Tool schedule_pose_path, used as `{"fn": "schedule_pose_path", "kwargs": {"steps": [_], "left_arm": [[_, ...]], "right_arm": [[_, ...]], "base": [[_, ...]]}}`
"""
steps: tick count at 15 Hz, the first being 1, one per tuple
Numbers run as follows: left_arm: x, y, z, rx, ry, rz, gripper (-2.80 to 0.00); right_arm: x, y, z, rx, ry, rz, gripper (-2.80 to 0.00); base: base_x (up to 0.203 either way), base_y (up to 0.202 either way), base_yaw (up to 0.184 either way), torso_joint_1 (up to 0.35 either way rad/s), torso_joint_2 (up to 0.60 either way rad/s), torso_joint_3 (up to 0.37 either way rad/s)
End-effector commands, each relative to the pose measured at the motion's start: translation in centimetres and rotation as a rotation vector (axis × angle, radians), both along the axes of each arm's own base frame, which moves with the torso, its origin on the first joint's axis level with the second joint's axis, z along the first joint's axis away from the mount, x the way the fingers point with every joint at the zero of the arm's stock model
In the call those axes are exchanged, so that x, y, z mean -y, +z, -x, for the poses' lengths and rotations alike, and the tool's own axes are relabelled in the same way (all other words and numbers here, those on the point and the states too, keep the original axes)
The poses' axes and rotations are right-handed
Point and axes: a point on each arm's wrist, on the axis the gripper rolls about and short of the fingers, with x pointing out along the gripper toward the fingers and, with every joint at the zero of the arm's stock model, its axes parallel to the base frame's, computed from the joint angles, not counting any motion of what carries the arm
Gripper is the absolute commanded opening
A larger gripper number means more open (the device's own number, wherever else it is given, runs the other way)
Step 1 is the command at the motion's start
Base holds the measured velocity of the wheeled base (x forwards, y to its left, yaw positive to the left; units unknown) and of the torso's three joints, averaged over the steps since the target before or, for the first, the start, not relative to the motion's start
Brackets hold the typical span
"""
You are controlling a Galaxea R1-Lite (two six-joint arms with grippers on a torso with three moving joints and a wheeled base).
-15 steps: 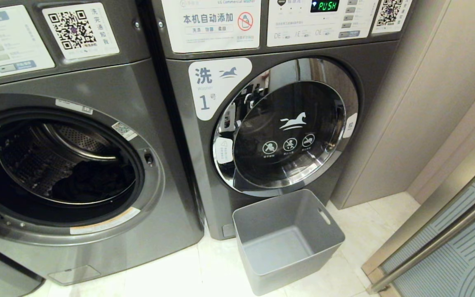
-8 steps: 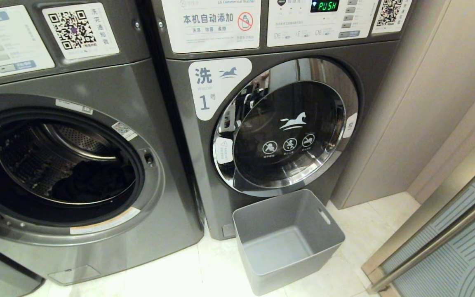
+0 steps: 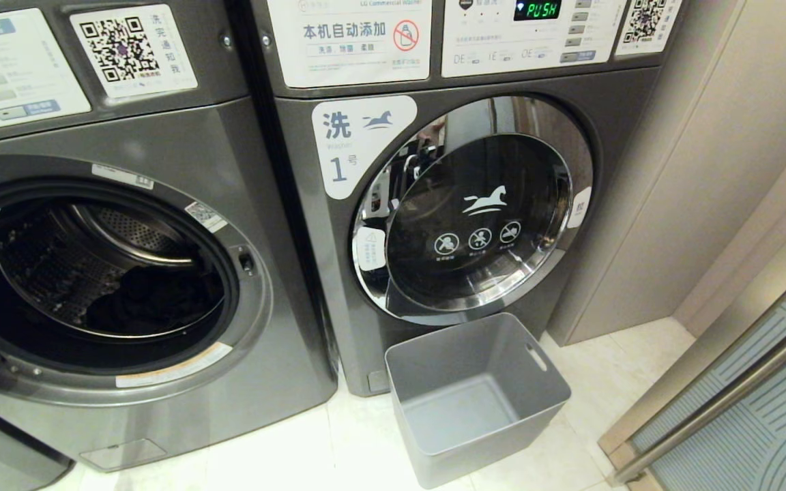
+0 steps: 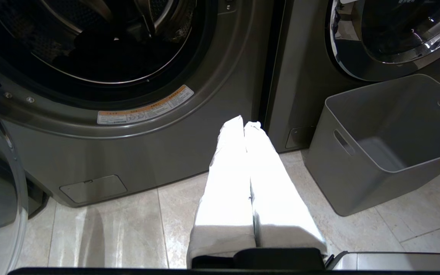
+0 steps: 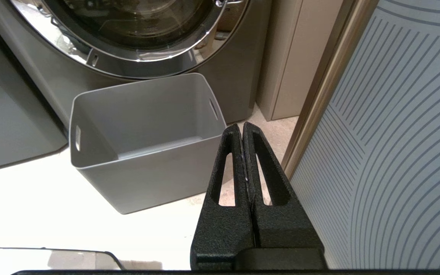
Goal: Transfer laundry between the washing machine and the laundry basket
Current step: Pick a cloth and place it into the basket
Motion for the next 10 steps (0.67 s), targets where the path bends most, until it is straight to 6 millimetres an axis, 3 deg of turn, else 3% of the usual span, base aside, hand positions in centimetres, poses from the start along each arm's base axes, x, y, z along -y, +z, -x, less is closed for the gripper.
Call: {"fn": "schedule_pose_path", "kwargs": {"steps": [1, 10], "left_arm": [[0.00, 0.00, 0.01, 0.002, 0.000, 0.000, -2.80], [0.00, 0.00, 0.01, 0.002, 0.001, 0.004, -2.80]], "right_arm": [[0.00, 0.00, 0.00, 0.000, -0.002, -0.008, -2.80], [-0.01, 0.00, 0.00, 0.000, 0.004, 0.003, -2.80]], "base": [[0.000, 0.000, 0.000, 0.000, 0.00, 0.000], [0.000, 0.000, 0.000, 0.000, 0.00, 0.000]]}}
